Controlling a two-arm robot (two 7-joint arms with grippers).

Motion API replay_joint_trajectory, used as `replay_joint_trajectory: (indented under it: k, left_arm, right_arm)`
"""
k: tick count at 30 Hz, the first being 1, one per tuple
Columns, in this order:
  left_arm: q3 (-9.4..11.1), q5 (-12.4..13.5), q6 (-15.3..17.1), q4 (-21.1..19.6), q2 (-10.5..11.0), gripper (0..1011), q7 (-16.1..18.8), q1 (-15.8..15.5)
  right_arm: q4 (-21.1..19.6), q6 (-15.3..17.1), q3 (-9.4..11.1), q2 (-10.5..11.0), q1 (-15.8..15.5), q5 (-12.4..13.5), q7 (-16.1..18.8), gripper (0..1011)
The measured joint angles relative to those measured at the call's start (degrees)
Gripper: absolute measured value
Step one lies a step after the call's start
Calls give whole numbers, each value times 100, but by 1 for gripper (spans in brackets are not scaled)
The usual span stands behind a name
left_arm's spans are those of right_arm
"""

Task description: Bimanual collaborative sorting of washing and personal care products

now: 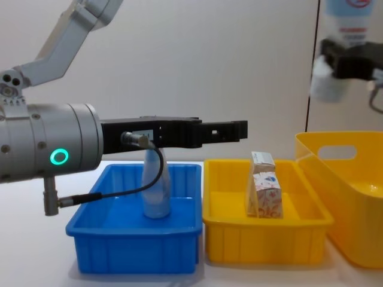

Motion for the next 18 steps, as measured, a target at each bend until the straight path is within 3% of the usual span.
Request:
replay_joint_trajectory:
  k: [7, 18]
  left_arm:
    - [0, 0, 0, 0, 0, 1001, 0, 0]
    - [0, 0, 0, 0, 0, 1001, 0, 0]
  right_arm:
    - [33, 39, 276, 30, 6, -99, -264, 168]
    - [87, 505, 659, 107, -132, -251, -640, 168]
